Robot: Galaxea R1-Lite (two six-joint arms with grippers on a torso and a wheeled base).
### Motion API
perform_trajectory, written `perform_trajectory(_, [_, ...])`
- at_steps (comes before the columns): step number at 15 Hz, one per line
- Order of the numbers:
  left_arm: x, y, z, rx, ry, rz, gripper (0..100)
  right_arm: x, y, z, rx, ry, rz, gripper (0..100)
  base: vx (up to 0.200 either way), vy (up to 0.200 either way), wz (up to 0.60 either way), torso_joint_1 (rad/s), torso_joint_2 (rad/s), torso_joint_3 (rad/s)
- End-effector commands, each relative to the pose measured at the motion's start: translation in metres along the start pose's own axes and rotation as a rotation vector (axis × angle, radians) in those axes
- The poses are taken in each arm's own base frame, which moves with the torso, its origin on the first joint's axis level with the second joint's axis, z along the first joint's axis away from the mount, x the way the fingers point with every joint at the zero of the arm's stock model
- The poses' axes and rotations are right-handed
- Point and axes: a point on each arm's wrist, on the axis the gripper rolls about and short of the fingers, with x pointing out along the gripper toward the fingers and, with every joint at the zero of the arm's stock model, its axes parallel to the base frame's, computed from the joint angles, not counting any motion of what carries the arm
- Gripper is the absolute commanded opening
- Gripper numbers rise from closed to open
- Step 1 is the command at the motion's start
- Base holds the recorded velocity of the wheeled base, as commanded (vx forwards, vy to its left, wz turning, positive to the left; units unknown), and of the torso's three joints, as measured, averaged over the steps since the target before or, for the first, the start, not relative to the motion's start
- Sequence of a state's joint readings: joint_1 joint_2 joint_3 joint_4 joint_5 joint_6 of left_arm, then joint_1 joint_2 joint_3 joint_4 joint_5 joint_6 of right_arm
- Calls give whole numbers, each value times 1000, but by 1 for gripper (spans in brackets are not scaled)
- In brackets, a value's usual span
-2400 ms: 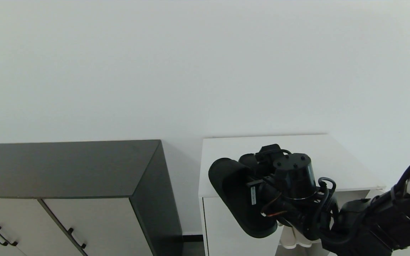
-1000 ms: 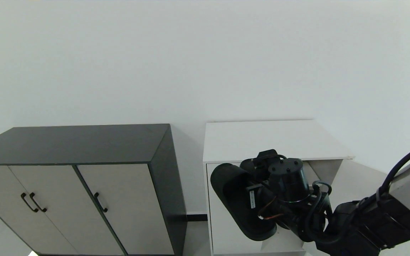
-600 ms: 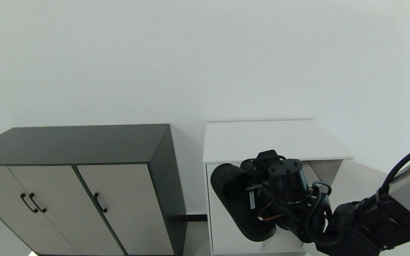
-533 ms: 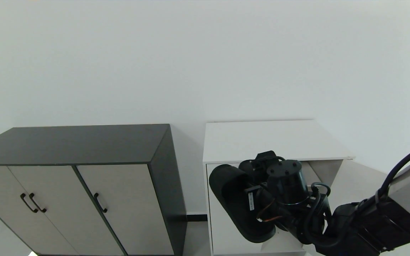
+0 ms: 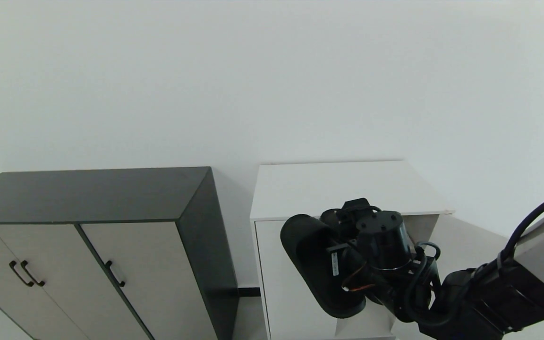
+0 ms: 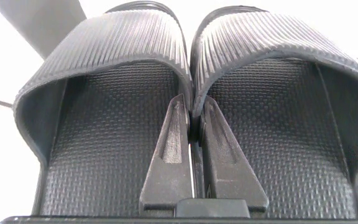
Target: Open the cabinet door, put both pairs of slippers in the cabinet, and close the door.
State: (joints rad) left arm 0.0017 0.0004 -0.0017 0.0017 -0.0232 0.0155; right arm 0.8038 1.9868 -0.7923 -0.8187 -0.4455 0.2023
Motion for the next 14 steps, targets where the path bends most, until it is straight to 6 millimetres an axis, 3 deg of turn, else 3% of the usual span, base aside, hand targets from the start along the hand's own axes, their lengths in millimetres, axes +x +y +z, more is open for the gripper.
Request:
perform_trajectory(1, [0,0,0,0,1,0,0,0,0,0,1,-1,1,0,0,-200,0,2,-2,2])
perform_trajectory(11, [0,0,0,0,0,0,0,-2,-1,-3,-4,8,-1,0,0,-200,0,4,2,0])
perform_trajectory(14, [0,0,0,0,1,-2,0,-2,-2,-4,-6,12,-2,0,0,0,0,0,0,0])
